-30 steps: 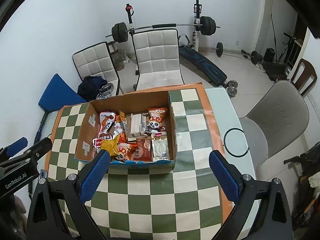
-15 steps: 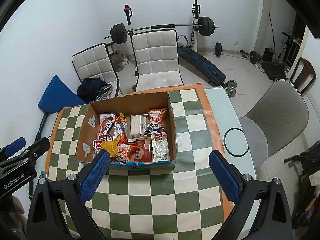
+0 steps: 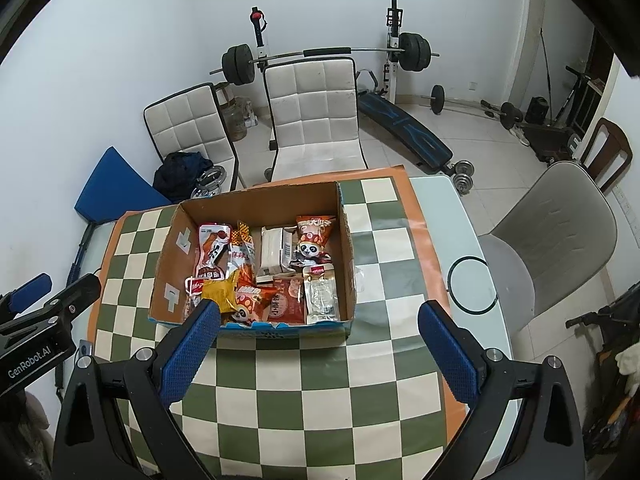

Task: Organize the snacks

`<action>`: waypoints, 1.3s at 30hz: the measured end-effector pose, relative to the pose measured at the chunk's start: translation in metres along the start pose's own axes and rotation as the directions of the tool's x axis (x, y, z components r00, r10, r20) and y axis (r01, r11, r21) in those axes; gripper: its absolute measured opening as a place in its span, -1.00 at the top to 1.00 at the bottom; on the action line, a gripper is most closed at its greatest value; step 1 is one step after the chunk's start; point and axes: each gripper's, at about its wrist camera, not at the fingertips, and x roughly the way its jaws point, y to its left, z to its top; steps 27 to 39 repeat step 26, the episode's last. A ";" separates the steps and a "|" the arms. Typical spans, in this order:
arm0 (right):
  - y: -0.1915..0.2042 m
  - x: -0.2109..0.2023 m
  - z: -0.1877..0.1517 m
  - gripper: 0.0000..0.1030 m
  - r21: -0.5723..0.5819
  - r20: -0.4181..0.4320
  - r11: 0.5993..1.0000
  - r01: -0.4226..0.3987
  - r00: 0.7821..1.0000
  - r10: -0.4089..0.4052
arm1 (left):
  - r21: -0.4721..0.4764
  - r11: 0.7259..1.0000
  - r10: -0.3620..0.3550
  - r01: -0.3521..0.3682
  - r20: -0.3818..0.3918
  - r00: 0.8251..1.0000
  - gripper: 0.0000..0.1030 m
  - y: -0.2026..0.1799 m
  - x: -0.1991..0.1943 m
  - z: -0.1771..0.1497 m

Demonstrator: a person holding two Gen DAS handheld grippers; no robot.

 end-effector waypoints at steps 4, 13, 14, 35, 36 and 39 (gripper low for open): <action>0.000 0.000 0.000 -0.96 0.001 0.000 1.000 -0.001 1.000 0.001 | -0.001 1.000 0.000 0.000 -0.002 1.000 -0.76 0.000 0.000 0.000; 0.005 0.001 0.003 -0.96 -0.003 0.006 1.000 0.002 1.000 -0.002 | 0.004 1.000 -0.005 0.005 -0.009 1.000 -0.75 -0.003 0.005 -0.006; 0.005 0.001 0.003 -0.96 -0.004 0.006 1.000 0.003 1.000 -0.003 | 0.005 1.000 -0.007 0.007 -0.010 1.000 -0.75 -0.003 0.005 -0.006; 0.006 0.000 0.004 -0.96 -0.005 0.007 1.000 0.003 1.000 -0.003 | 0.010 1.000 0.017 -0.017 0.018 1.000 -0.75 -0.004 0.005 -0.005; 0.006 0.000 0.004 -0.96 -0.005 0.007 1.000 0.003 1.000 -0.003 | 0.010 1.000 0.017 -0.017 0.018 1.000 -0.75 -0.004 0.005 -0.005; 0.006 0.000 0.004 -0.96 -0.005 0.007 1.000 0.003 1.000 -0.003 | 0.010 1.000 0.017 -0.017 0.018 1.000 -0.75 -0.004 0.005 -0.005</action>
